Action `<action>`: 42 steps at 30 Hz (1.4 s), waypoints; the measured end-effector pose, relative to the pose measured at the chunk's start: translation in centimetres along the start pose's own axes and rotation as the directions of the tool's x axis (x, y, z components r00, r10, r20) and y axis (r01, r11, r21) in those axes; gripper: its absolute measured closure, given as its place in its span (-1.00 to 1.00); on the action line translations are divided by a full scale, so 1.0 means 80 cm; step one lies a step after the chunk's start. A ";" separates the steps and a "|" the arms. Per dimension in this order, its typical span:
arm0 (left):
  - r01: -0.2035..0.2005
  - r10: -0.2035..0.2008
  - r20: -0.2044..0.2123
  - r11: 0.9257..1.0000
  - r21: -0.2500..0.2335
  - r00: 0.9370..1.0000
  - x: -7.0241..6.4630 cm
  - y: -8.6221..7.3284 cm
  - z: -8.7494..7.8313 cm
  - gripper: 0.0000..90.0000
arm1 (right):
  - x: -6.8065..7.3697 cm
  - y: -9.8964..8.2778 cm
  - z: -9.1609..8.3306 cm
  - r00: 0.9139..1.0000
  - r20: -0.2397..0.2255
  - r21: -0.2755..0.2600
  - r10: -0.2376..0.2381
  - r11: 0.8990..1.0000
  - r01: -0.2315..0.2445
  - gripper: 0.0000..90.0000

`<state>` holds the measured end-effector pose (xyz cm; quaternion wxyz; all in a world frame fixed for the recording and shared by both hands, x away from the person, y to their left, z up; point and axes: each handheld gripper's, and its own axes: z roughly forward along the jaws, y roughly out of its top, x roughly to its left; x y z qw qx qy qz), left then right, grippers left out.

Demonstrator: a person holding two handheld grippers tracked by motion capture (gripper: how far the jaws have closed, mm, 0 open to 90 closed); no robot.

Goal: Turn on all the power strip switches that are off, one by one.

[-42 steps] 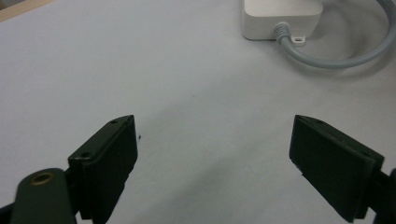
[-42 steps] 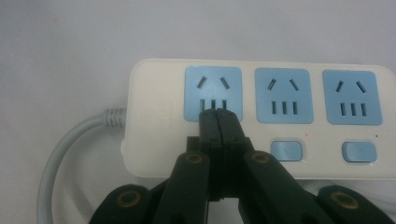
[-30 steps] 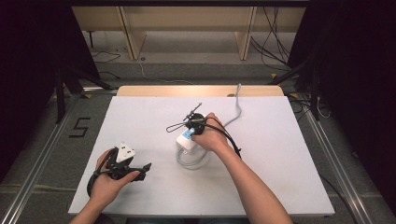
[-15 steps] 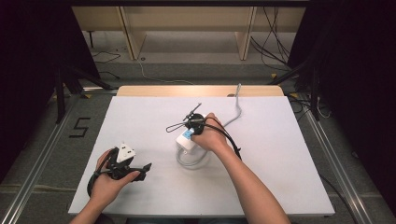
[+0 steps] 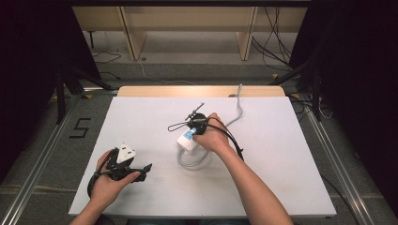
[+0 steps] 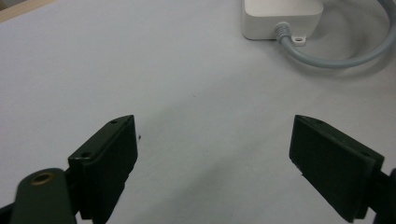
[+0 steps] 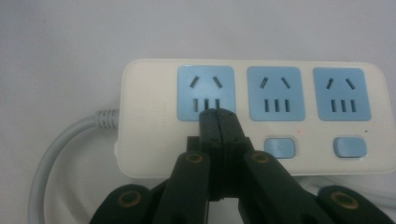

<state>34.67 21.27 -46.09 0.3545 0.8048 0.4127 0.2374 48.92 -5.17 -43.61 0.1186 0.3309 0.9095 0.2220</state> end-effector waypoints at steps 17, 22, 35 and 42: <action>-0.001 0.001 -0.001 1.000 0.000 1.000 0.000 0.000 0.000 -0.66 | -0.016 0.003 -0.012 1.000 0.012 -0.011 0.015 1.000 -0.015 1.00; -0.002 0.002 -0.001 1.000 0.001 1.000 0.000 0.000 0.000 -0.66 | -0.021 0.004 -0.014 1.000 0.021 -0.006 0.015 1.000 -0.015 1.00; -0.001 0.001 -0.001 1.000 0.001 1.000 0.000 0.000 0.000 -0.66 | -0.031 0.007 -0.019 0.999 0.033 -0.008 0.022 1.000 -0.022 1.00; 0.000 0.000 0.001 1.000 0.000 1.000 0.000 0.000 0.000 -0.66 | -0.037 0.008 -0.022 0.999 0.039 -0.010 0.027 1.000 -0.027 1.00</action>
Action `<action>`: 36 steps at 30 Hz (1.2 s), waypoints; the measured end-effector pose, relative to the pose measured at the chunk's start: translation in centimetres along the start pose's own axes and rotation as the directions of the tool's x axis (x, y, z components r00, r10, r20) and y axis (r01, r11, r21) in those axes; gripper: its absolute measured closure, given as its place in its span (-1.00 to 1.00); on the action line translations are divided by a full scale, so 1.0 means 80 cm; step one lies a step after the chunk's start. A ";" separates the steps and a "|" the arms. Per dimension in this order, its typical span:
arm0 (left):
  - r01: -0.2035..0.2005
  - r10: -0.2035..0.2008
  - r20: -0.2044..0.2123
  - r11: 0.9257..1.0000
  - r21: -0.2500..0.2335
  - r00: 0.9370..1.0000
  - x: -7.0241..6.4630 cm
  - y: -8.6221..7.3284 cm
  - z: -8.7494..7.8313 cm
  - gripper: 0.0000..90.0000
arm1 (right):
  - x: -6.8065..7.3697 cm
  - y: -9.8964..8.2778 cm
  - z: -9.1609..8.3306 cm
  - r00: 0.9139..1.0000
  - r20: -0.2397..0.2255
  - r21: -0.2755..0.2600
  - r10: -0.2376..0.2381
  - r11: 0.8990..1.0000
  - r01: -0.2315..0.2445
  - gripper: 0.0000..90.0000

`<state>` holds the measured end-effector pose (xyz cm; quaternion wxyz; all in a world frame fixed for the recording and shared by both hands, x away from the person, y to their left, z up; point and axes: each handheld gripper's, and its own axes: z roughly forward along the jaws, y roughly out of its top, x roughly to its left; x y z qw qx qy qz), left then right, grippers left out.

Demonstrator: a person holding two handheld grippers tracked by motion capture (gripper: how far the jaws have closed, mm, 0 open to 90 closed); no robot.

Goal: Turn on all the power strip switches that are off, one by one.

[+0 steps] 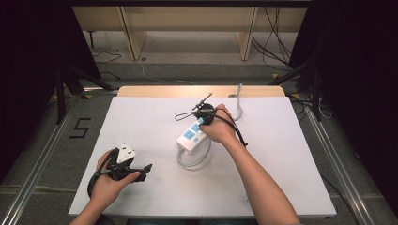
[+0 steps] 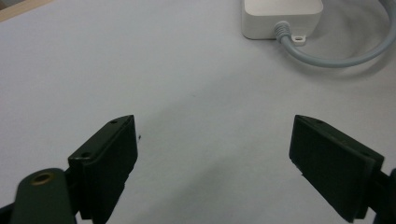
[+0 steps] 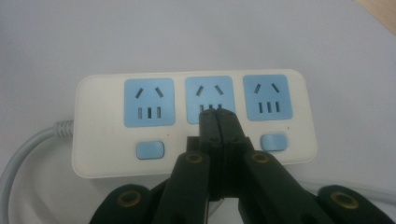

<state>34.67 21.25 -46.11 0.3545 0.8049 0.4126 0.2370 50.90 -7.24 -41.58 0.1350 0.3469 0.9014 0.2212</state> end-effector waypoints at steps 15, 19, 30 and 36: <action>0.001 -0.001 0.001 1.000 0.001 1.000 0.000 0.000 0.000 -0.67 | -0.013 0.001 0.001 1.000 0.012 0.006 0.024 1.000 -0.024 1.00; 0.001 -0.001 0.001 1.000 0.001 1.000 0.000 0.000 0.000 -0.67 | -0.016 0.002 0.001 0.999 0.015 0.004 0.031 1.000 -0.031 1.00; 0.003 -0.003 0.001 1.000 0.001 1.000 0.001 0.000 0.000 -0.66 | -0.023 0.003 0.005 0.999 0.018 0.013 0.048 0.999 -0.049 1.00; 0.003 -0.003 0.001 1.000 0.001 1.000 0.001 0.000 0.000 -0.66 | -0.027 0.001 0.009 0.999 0.026 0.016 0.047 0.999 -0.047 1.00</action>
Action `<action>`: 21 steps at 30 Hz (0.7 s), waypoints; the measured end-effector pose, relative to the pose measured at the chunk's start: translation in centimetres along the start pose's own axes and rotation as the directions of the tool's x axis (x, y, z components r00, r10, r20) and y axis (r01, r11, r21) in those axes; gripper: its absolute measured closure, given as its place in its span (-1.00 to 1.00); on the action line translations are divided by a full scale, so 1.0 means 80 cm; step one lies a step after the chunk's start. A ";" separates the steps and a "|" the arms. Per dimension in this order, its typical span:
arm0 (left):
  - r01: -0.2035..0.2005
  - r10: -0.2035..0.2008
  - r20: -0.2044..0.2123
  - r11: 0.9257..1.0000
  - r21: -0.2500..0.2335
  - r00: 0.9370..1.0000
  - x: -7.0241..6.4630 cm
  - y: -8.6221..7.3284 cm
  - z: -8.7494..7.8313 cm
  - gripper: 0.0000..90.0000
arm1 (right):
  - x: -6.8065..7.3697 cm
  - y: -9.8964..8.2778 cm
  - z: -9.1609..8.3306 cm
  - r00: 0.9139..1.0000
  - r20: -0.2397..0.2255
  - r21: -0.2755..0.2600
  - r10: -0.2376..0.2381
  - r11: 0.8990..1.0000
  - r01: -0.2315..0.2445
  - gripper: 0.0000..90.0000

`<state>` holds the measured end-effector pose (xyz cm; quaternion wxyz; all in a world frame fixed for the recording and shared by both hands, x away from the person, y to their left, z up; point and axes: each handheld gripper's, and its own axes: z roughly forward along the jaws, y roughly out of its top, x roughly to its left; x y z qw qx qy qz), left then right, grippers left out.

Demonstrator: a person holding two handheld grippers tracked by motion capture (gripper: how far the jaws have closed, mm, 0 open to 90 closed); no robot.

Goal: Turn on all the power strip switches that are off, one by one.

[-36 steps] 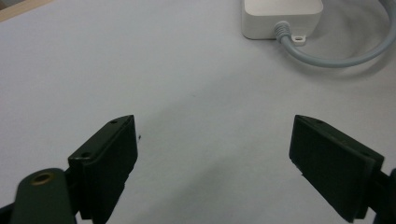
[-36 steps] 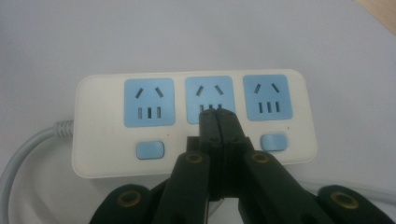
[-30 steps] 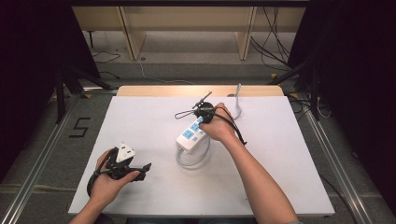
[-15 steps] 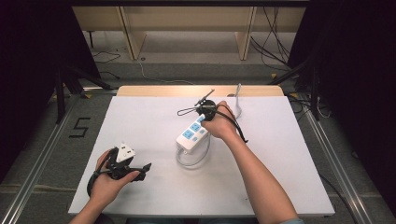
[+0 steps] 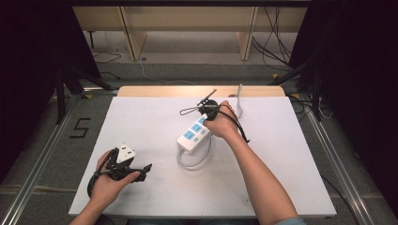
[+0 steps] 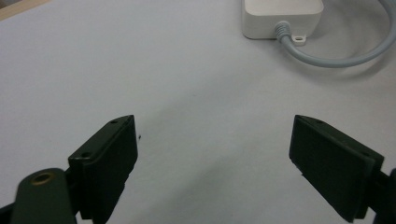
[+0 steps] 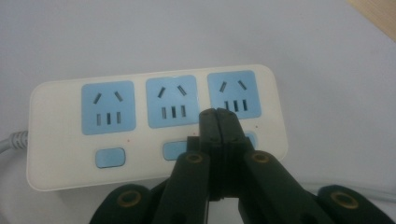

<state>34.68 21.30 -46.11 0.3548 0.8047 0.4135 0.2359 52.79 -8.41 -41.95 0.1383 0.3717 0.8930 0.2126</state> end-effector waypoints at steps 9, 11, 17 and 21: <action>0.000 0.000 0.000 1.000 0.000 1.000 0.000 0.000 0.000 -0.66 | -0.005 -0.001 0.003 1.000 0.004 0.003 0.014 1.000 -0.014 1.00; 0.000 0.000 0.000 1.000 0.000 1.000 0.000 0.000 0.000 -0.66 | -0.006 -0.001 0.004 1.000 0.003 0.006 0.015 1.000 -0.015 1.00; -0.001 0.001 0.000 1.000 0.000 1.000 0.000 0.000 0.000 -0.66 | -0.008 0.000 0.006 1.000 0.009 0.007 0.021 1.000 -0.021 1.00; -0.001 0.001 0.000 1.000 -0.001 1.000 0.000 0.000 0.000 -0.66 | -0.009 0.000 0.007 1.000 0.011 0.008 0.022 1.000 -0.022 1.00</action>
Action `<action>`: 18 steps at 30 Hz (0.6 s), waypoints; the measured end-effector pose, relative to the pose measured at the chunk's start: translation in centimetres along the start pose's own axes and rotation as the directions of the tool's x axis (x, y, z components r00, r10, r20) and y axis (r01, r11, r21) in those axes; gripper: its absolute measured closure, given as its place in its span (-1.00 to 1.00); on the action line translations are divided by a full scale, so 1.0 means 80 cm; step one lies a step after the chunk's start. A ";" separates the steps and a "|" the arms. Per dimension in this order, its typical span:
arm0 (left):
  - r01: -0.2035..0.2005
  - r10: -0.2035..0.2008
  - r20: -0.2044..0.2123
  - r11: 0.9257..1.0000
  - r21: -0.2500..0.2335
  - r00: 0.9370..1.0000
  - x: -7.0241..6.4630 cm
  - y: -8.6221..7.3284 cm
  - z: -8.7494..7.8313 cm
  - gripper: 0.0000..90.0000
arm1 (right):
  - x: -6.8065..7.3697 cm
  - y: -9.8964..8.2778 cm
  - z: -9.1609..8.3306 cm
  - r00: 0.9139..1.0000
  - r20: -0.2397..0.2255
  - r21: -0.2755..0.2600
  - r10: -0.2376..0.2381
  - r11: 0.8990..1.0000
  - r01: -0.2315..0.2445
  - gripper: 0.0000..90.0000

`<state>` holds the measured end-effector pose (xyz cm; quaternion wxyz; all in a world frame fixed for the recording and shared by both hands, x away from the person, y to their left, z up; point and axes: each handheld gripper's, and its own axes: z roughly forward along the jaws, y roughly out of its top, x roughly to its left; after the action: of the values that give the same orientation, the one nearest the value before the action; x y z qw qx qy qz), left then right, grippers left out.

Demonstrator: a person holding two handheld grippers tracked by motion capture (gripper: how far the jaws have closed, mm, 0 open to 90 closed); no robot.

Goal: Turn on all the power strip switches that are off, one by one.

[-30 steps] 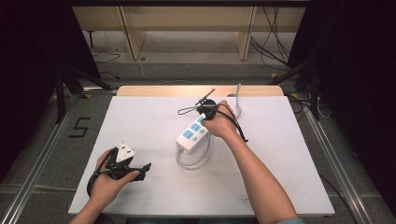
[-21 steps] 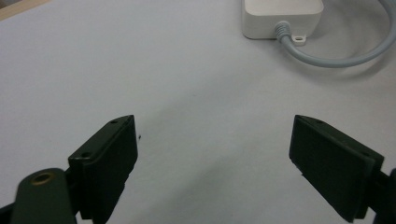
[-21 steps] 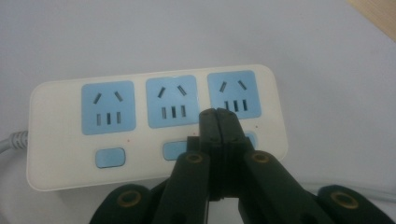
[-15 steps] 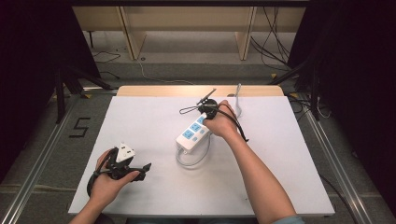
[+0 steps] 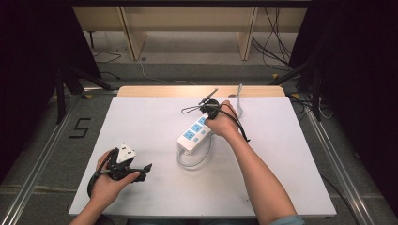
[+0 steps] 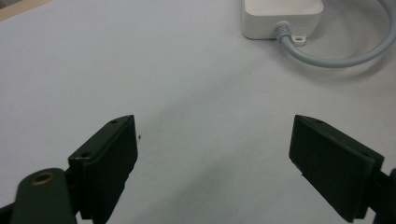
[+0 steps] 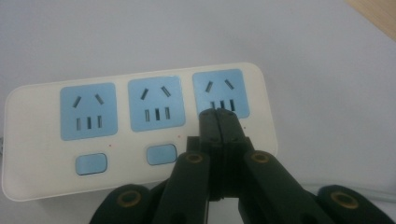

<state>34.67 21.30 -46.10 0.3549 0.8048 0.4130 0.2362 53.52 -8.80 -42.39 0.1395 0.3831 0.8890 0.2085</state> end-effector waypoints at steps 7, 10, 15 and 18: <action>0.001 -0.001 0.000 1.000 0.000 1.000 0.000 0.000 0.000 -0.66 | -0.003 0.000 0.005 1.000 0.004 0.006 0.007 1.000 -0.007 1.00; 0.002 -0.002 0.000 1.000 0.000 1.000 0.000 0.000 0.000 -0.66 | -0.003 -0.001 0.007 1.000 0.004 0.009 0.009 1.000 -0.009 1.00; 0.001 -0.001 0.001 1.000 0.000 1.000 0.000 0.000 0.000 -0.66 | -0.004 -0.001 0.011 1.000 0.010 0.013 0.008 1.000 -0.008 1.00; 0.002 -0.002 0.001 1.000 -0.002 1.000 0.000 0.000 0.000 -0.66 | -0.004 -0.001 0.013 1.000 0.019 0.019 0.006 1.000 -0.006 1.00</action>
<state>34.67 21.34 -46.11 0.3558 0.8042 0.4135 0.2360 54.09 -8.81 -43.34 0.1435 0.3890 0.8885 0.1967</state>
